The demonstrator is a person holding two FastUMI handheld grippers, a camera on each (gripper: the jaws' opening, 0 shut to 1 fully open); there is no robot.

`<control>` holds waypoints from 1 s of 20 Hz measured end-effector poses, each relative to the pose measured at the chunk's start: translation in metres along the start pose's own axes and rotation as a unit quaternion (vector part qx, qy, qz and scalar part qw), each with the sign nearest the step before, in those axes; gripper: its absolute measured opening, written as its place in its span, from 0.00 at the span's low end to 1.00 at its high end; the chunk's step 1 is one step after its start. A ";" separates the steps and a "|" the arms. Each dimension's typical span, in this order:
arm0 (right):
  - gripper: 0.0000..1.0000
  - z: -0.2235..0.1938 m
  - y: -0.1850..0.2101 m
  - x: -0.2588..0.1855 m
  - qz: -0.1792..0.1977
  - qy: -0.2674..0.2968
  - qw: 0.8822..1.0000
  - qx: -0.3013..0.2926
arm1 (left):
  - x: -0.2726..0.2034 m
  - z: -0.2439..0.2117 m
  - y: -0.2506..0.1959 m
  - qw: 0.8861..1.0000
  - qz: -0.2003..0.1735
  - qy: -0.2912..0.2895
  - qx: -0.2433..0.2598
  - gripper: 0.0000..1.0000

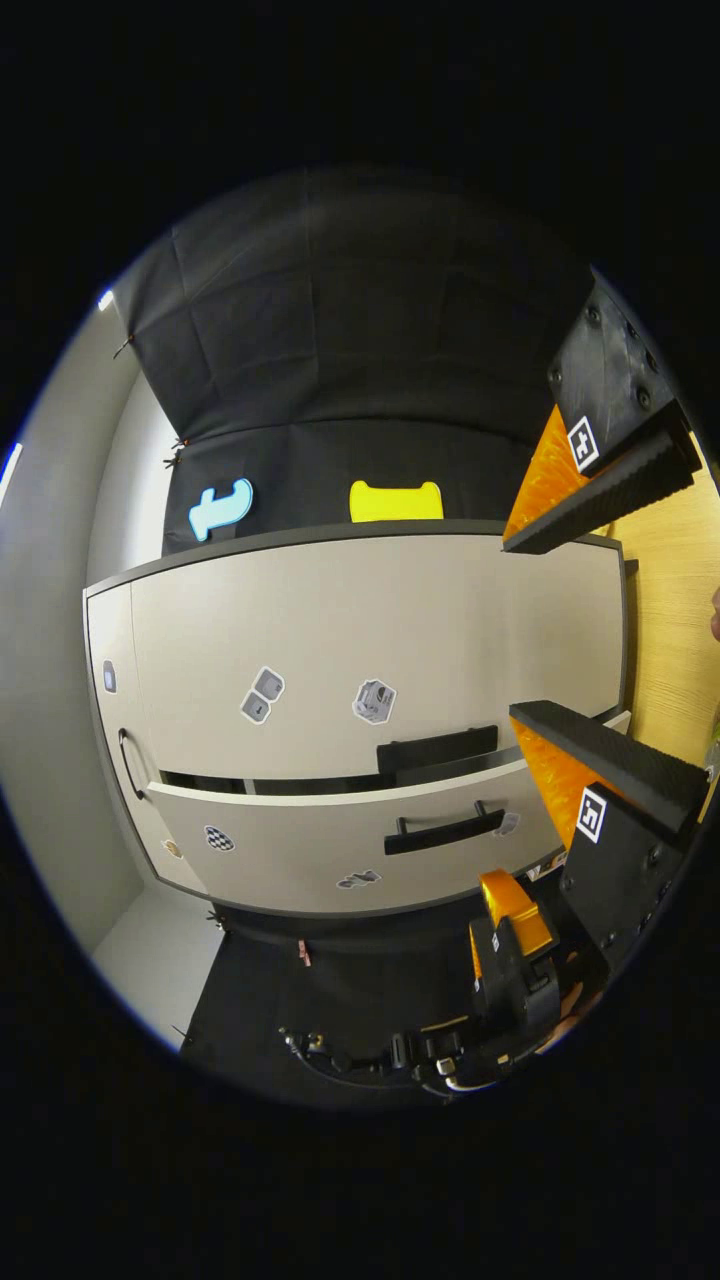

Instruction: Grasp the bottle in the cabinet with the left hand and place it on the coaster, then close the right door with the right hand and the left door with the left hand.

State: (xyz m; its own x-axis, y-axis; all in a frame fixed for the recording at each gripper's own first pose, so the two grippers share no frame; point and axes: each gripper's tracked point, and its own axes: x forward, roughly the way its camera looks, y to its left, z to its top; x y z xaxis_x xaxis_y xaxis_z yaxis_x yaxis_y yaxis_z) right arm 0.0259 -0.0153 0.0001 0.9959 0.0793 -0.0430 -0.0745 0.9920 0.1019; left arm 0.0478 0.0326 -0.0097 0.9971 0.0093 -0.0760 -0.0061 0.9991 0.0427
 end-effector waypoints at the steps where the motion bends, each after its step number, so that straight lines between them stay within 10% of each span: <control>1: 0.98 0.000 0.001 0.000 -0.001 -0.001 1.000 -0.004 | -0.007 0.001 -0.001 1.000 -0.002 -0.001 0.001 0.95; 20: 0.98 -0.006 0.022 -0.015 -0.042 -0.011 0.998 -0.039 | -0.065 0.006 0.021 1.000 -0.006 -0.014 0.020 0.95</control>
State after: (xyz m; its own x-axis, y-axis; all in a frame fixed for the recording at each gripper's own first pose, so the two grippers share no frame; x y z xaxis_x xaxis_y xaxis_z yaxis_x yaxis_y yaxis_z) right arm 0.0095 0.0061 -0.0027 0.9996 -0.0066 -0.0259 0.0071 0.9997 0.0213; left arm -0.0168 0.0527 0.0017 0.9988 -0.0053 -0.0490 0.0093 0.9966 0.0824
